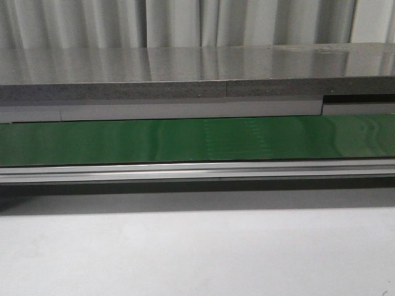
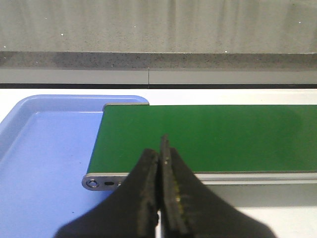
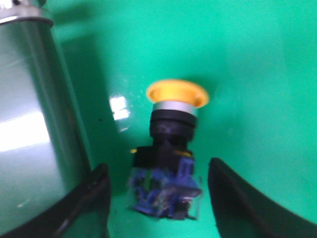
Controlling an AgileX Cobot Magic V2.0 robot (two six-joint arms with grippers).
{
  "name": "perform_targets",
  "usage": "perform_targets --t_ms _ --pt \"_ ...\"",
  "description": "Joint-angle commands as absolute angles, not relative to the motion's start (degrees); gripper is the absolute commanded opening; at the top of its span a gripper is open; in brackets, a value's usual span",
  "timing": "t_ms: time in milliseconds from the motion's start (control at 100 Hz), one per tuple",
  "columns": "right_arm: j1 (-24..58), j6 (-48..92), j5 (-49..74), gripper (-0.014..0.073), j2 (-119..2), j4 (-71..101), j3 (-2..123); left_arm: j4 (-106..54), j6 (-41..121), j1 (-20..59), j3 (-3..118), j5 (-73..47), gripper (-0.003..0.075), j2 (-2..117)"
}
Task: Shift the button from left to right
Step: 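Release the push-button in the green bin and raise the right gripper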
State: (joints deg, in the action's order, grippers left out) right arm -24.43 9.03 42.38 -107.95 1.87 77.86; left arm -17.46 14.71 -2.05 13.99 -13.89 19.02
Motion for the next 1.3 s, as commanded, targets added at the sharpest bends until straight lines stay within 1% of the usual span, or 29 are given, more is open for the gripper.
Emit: perform_targets --t_ms 0,290,490,630,840,1030,1290 --pt "-24.73 9.16 41.12 0.0502 -104.88 2.41 79.88 -18.34 14.76 -1.58 15.58 -9.79 -0.002 19.34" --pt "-24.73 7.25 40.45 0.0502 -104.21 2.41 79.92 -18.34 14.76 -1.58 15.58 -9.79 -0.002 19.34" --pt "-23.87 6.52 36.72 0.05 -99.17 4.77 79.92 -18.34 14.76 -1.58 15.58 -9.79 -0.0021 19.34" --pt "-21.14 6.52 34.33 0.05 -94.76 5.38 79.92 -18.34 14.76 -1.58 15.58 -9.79 -0.0021 19.34" --pt "-14.81 6.52 30.1 0.05 -88.54 5.38 78.63 -18.34 14.76 -1.58 15.58 -9.79 -0.0021 19.34" --pt "-8.55 6.52 22.84 0.05 -80.7 5.38 71.29 -18.34 14.76 -1.58 15.58 -9.79 -0.0021 19.34" --pt "-2.0 6.52 12.21 0.05 -66.47 5.47 54.05 -18.34 14.76 -1.58 15.58 -9.79 -0.0021 19.34"
